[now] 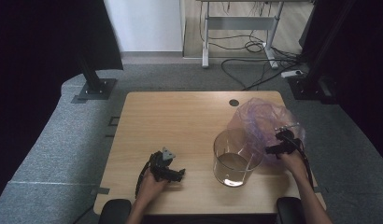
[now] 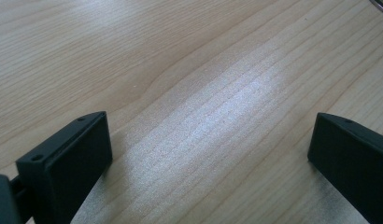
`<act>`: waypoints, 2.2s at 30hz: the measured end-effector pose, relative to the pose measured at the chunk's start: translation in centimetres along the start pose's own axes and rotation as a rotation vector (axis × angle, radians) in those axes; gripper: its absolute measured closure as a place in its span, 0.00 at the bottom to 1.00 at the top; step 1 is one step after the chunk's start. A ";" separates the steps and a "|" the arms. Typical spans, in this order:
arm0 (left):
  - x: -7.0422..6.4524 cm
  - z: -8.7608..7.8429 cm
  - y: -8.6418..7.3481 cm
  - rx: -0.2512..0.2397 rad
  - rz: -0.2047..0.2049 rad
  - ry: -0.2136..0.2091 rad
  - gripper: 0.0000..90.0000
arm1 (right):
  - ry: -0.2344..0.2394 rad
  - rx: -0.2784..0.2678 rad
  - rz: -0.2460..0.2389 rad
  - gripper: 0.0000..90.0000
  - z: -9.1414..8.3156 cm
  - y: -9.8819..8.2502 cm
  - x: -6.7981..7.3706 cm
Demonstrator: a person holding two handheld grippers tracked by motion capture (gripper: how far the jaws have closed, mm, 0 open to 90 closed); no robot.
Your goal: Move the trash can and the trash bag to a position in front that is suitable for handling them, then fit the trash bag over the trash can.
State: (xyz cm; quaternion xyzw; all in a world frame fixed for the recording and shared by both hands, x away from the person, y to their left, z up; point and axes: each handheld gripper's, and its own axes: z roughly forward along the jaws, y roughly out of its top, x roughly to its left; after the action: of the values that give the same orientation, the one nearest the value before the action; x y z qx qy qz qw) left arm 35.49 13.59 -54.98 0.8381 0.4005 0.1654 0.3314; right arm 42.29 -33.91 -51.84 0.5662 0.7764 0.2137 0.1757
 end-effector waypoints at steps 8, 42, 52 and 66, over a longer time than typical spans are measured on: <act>0.0 0.0 0.0 0.000 0.000 0.000 0.00 | 0.017 -0.008 -0.017 0.07 -1.2 -3.8 0.0; 0.0 0.0 0.0 0.000 -0.004 0.005 0.00 | 0.134 -0.154 -0.075 0.02 -13.3 -9.8 1.9; 0.0 0.0 0.0 0.000 -0.005 0.005 0.00 | 0.067 -0.212 -0.147 0.06 -15.7 -3.7 0.1; 0.0 0.0 0.0 0.000 -0.004 0.005 0.00 | 0.213 -0.028 -0.170 0.00 -6.9 -2.4 0.8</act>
State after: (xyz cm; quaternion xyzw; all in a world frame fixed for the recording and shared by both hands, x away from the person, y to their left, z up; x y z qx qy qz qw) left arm 35.49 13.55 -54.98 0.8369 0.4032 0.1666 0.3306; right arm 36.59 -34.71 -47.33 0.4701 0.8327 0.2678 0.1179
